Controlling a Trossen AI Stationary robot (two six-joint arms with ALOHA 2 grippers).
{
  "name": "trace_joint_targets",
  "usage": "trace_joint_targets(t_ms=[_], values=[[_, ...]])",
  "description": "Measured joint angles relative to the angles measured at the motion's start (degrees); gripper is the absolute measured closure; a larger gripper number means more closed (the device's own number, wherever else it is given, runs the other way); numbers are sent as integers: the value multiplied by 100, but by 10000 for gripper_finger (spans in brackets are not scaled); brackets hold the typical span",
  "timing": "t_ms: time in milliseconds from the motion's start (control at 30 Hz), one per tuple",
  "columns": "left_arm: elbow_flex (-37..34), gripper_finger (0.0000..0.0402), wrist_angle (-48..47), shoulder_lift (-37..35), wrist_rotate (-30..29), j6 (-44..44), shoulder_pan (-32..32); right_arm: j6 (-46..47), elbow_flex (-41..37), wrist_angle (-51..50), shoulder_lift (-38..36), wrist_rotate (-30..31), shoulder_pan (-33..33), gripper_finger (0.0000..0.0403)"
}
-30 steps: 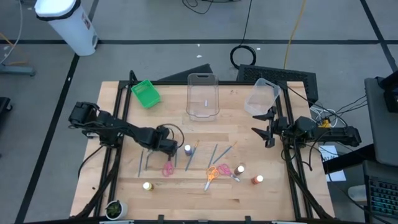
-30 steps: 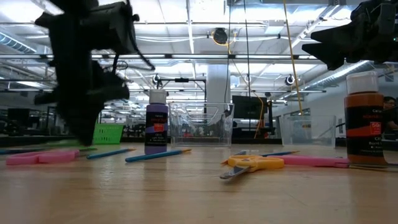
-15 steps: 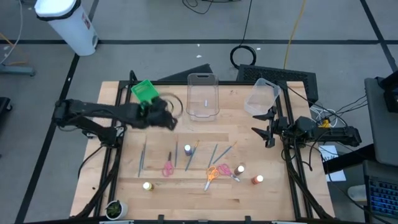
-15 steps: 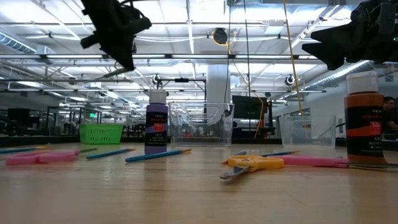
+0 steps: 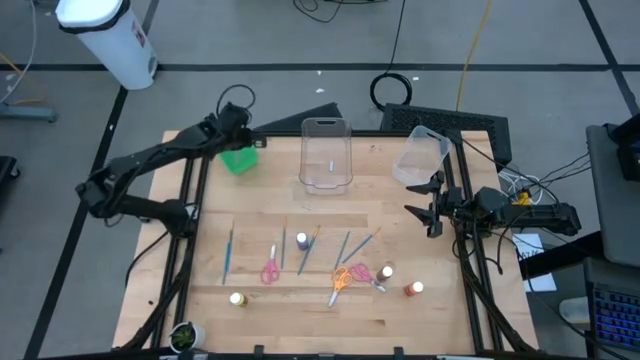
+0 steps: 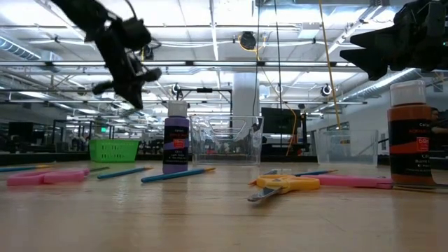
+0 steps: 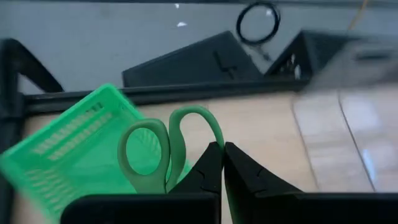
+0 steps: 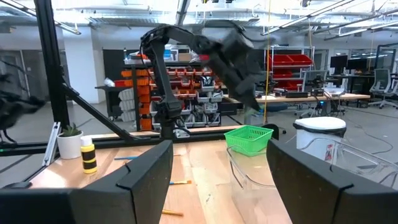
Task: Pick & Place Paint Supplies
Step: Put the green scissor into the green bin, then put the blue paint brush into the white bin
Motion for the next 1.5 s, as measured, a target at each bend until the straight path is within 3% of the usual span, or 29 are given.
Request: trace_joint_targets(t_ms=[200,467,600,833,1033,1233,1500], values=[[-432,398,552,346,-50,-284,554,0,0,0,0,-3,0,151],[-494,383,504,681,-174,-251,653,0,0,0,0,-4,2,151],[-494,343,495,716,-193,-143,653,0,0,0,0,-6,2,151],[-460,240,481,697,-137,278,653,107,-2,0,0,-7,0,151],[52,193,-495,128,299,704,579,101,-2,-2,0,-6,2,151],[144,204,-2005,-810,711,414,-377,113,-2,-2,-2,-5,1,151],[-542,230,-2498,-1525,481,-1721,-3113,122,-2,-2,0,-4,2,151]])
